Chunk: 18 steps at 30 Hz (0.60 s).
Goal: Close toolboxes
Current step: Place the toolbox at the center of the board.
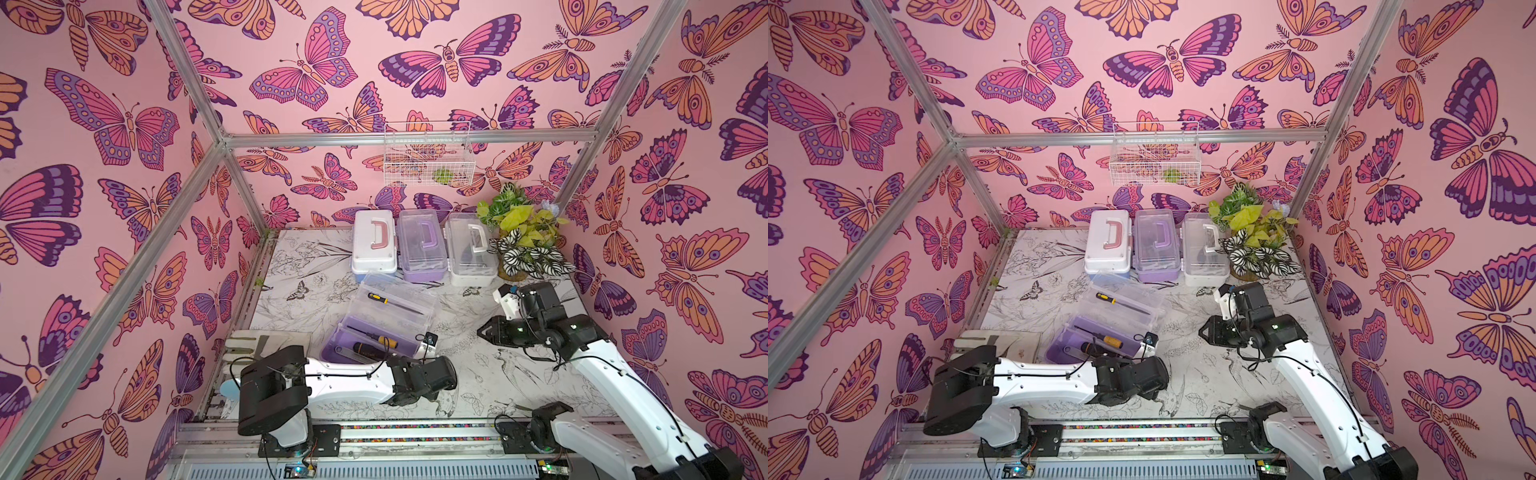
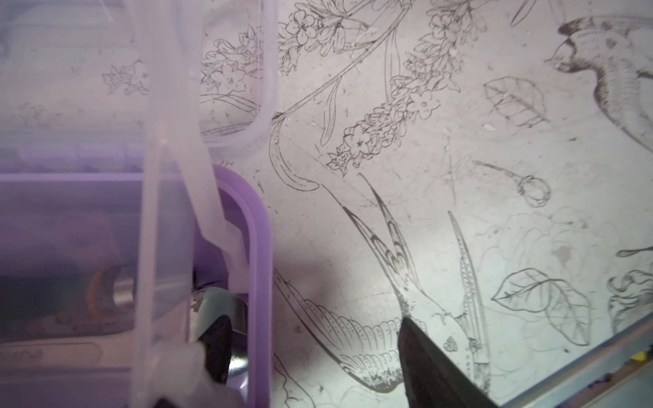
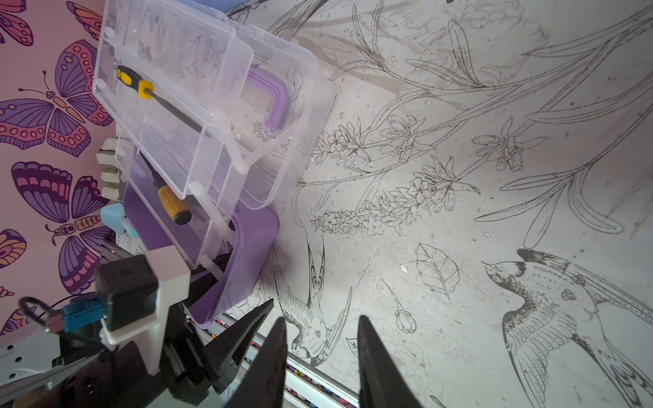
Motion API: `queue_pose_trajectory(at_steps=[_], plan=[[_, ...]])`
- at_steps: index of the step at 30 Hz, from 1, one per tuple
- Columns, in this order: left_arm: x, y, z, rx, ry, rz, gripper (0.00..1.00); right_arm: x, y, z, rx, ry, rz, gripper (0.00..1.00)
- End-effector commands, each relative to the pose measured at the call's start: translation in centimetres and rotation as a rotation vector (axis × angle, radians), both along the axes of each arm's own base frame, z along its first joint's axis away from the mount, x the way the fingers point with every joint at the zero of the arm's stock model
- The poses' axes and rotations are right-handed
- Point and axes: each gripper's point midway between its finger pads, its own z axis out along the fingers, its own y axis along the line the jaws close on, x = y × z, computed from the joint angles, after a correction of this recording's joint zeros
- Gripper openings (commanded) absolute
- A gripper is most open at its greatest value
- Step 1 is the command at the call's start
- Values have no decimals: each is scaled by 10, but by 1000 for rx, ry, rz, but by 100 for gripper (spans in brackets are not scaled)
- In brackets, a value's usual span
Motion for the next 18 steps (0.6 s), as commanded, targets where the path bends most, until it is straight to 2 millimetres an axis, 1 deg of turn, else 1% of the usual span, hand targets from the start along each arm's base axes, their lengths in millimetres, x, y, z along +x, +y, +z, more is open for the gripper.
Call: queue_pose_trajectory(at_steps=[1,2,5,7,11,14,15,16,18], plan=[[4,-10,9,-21,-3,-22,92,4,3,-3,29,15,-16,35],[4,-10,14,-19,-6,-28,99,4,5,-4,38,20,-18,35],[6,-7,39,-17,-23,-57,99,7,9,-2,62,19,-29,35],[4,-5,54,-35,11,-97,99,10,13,0,70,9,-31,35],[-2,3,76,-90,88,-153,99,16,22,3,89,-2,-25,35],[2,23,92,-140,120,-136,99,22,30,3,100,-9,-18,36],[8,35,97,-141,120,-112,99,25,34,4,103,-14,-13,36],[12,48,107,-152,102,-92,99,27,37,3,104,-14,-8,36],[25,81,114,-120,87,-23,99,33,46,5,108,-18,6,36]])
